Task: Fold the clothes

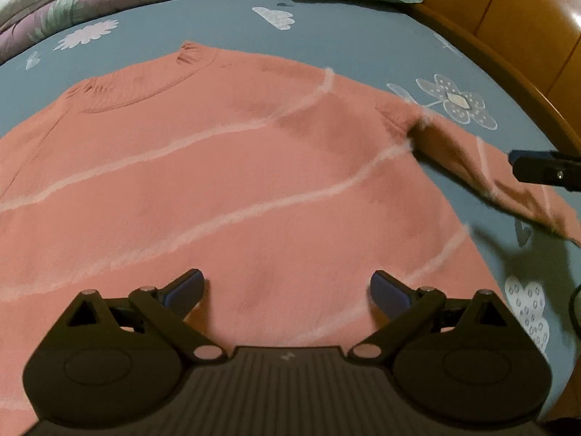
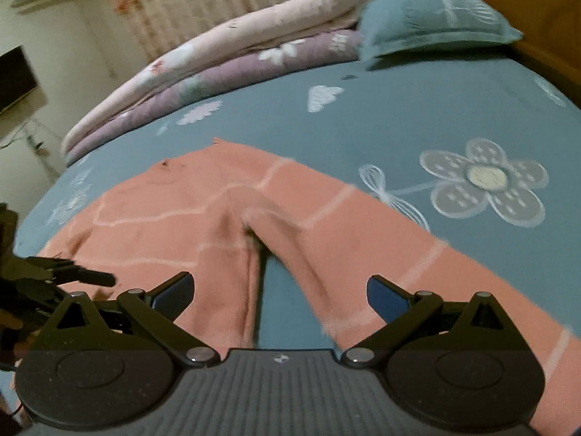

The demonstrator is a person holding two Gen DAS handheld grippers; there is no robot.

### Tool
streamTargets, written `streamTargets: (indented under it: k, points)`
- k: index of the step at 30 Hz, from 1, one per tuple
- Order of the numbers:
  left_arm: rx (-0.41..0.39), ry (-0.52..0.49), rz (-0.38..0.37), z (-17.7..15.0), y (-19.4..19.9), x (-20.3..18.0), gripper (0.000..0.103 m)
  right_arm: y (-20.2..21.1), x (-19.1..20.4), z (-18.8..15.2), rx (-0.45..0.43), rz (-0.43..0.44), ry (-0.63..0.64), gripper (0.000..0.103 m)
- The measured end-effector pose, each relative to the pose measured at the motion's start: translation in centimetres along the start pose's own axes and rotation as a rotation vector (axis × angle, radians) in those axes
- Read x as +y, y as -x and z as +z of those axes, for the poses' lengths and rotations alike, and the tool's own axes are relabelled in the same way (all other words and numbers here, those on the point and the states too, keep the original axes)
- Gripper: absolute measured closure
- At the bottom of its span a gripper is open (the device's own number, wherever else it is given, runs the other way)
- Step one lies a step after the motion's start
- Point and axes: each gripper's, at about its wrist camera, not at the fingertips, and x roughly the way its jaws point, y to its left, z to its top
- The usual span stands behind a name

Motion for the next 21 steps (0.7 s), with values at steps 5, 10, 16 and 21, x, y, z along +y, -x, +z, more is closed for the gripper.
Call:
streamTargets:
  k: [5, 10, 16, 21]
  points:
    - [0.024, 0.012, 0.004, 0.3, -1.3, 0.1, 0.004, -3.2, 1.3, -0.4, 0.074, 0.158, -0.012, 0.000]
    - [0.023, 0.006, 0.001, 0.6, -1.6, 0.3, 0.003, -6.9, 1.9, -0.7, 0.107, 0.137, -0.008, 0.000]
    - [0.010, 0.015, -0.004, 0.6, -1.8, 0.4, 0.002, -6.8, -1.1, 2.3, -0.024, 0.023, 0.025, 0.000]
    - [0.001, 0.014, 0.002, 0.4, -1.7, 0.2, 0.002, -6.5, -2.2, 4.0, -0.079, -0.016, 0.024, 0.001]
